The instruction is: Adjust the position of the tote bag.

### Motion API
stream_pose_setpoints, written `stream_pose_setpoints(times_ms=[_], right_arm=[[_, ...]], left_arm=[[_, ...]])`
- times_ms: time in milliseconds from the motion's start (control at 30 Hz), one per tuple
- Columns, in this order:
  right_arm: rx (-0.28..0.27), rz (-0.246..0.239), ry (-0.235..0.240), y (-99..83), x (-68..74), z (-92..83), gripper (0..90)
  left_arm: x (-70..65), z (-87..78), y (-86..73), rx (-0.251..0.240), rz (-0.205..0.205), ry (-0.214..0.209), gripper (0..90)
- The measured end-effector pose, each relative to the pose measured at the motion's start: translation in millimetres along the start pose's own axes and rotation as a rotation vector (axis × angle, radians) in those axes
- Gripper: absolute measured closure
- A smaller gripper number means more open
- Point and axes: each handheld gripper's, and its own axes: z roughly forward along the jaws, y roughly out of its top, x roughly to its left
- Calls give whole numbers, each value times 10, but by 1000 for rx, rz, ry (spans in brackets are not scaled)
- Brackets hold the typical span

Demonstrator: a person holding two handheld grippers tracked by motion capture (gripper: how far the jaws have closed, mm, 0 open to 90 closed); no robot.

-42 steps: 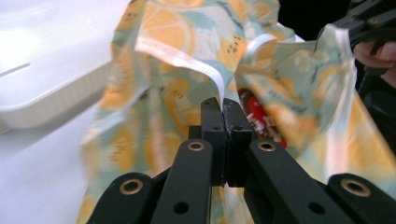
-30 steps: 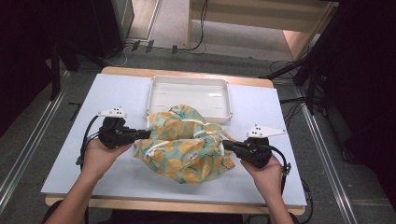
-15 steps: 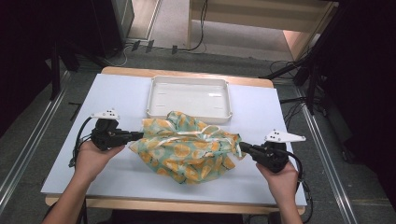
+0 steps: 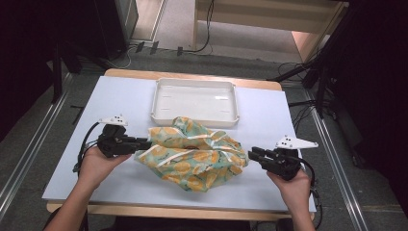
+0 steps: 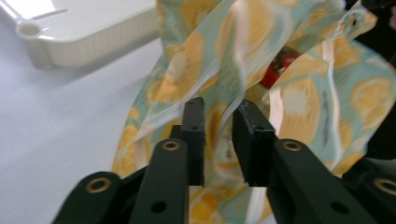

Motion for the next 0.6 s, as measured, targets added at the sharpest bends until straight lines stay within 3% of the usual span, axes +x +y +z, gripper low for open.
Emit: stream_pose_setpoints(times_ms=[33, 133, 333, 433, 500, 533, 600], right_arm=[[-16, -23, 15, 22, 35, -3, 662], [-24, -31, 30, 69, 89, 5, 617], [-60, -44, 55, 181, 138, -55, 588], [-40, -60, 64, 255, 200, -13, 743], [-34, -60, 68, 272, 222, 10, 777], [-21, -60, 80, 314, 265, 60, 846], [-19, -61, 86, 337, 284, 87, 864]], left_arm=[[-25, -20, 28, -13, 7, -15, 681], [-69, -34, 62, -23, 21, -27, 624], [-215, -33, 165, -23, 64, -35, 628], [-299, -34, 269, -27, 81, -52, 677], [-323, -43, 304, -34, 86, -45, 685], [-339, -60, 348, -37, 94, -47, 720], [-348, -62, 377, -39, 97, -41, 739]])
